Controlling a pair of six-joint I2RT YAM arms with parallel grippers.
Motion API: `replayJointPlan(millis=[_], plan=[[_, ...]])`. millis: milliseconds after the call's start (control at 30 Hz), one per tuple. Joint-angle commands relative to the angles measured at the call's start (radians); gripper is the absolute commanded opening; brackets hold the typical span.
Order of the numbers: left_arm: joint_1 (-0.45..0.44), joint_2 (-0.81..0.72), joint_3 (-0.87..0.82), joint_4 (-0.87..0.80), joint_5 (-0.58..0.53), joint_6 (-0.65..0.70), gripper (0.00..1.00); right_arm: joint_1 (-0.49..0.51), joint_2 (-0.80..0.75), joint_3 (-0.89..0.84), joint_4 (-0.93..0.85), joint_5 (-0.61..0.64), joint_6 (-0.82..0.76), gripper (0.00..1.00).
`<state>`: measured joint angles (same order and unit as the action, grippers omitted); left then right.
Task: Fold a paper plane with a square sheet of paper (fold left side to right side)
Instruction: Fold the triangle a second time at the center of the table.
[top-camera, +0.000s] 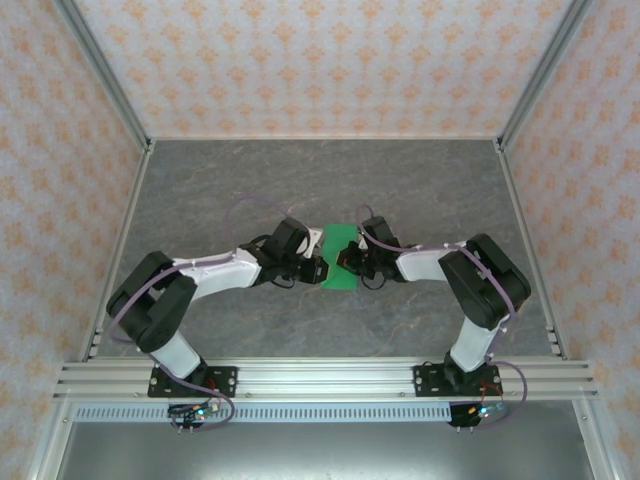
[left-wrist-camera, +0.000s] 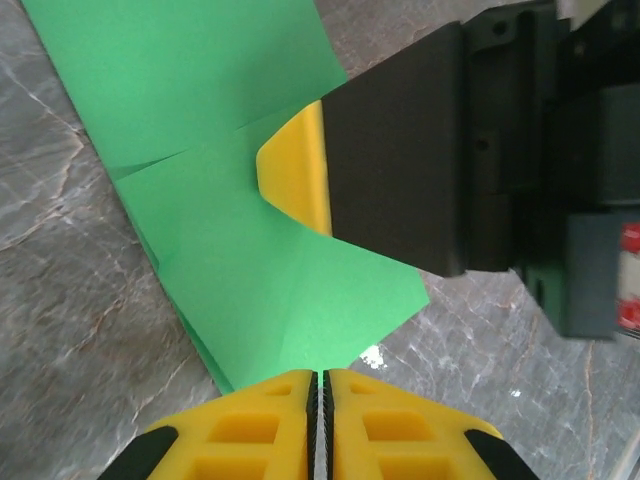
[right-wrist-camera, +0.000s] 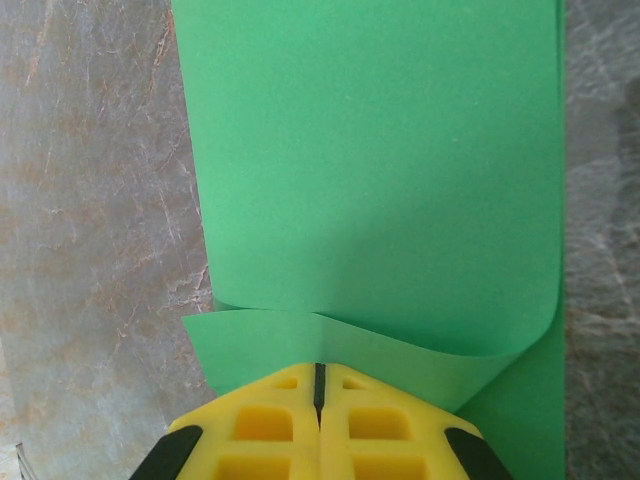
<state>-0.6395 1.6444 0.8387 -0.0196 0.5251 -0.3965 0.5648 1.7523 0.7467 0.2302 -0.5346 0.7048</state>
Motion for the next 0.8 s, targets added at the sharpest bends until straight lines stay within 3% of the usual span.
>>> replayJointPlan(millis=[0, 133, 333, 767], plan=[[0.002, 0.052, 0.025, 0.037, 0.059, -0.015, 0.14, 0.002, 0.007, 0.002, -0.117, 0.059, -0.021, 0.05], [0.002, 0.106, 0.040, 0.041, 0.080, -0.012, 0.14, 0.002, 0.004, 0.002, -0.119, 0.055, -0.022, 0.05], [0.001, 0.148, 0.034, -0.010, 0.006, 0.001, 0.13, 0.001, -0.016, 0.005, -0.113, 0.041, -0.022, 0.06], [0.002, 0.160, -0.041, 0.033, 0.004, -0.003, 0.03, 0.046, -0.120, -0.036, -0.060, 0.012, 0.011, 0.05]])
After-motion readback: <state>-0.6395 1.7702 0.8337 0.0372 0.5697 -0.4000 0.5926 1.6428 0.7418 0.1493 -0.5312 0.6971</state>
